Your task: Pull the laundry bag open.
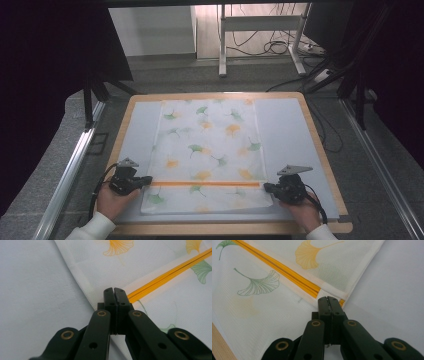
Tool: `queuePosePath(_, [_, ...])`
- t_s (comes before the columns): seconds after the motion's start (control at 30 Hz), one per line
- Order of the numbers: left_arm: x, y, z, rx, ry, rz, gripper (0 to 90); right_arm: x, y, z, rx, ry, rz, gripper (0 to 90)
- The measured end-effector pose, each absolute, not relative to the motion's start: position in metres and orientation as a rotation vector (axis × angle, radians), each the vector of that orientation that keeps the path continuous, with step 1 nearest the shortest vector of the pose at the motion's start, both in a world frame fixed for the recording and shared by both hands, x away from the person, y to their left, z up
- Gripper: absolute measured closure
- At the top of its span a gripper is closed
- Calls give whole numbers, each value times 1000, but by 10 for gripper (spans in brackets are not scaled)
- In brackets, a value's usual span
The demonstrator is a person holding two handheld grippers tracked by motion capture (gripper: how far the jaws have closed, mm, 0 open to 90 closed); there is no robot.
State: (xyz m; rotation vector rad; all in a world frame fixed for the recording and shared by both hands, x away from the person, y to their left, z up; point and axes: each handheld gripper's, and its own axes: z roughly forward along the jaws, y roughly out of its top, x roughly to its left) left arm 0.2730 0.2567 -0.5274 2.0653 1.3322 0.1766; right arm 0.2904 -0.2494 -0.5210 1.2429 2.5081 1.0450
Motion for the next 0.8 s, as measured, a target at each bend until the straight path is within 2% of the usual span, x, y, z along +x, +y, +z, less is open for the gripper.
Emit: queuePosePath(0.8, [270, 263, -529, 2049, 1332, 152, 900, 290, -249, -521, 1233, 2510, 1041, 900])
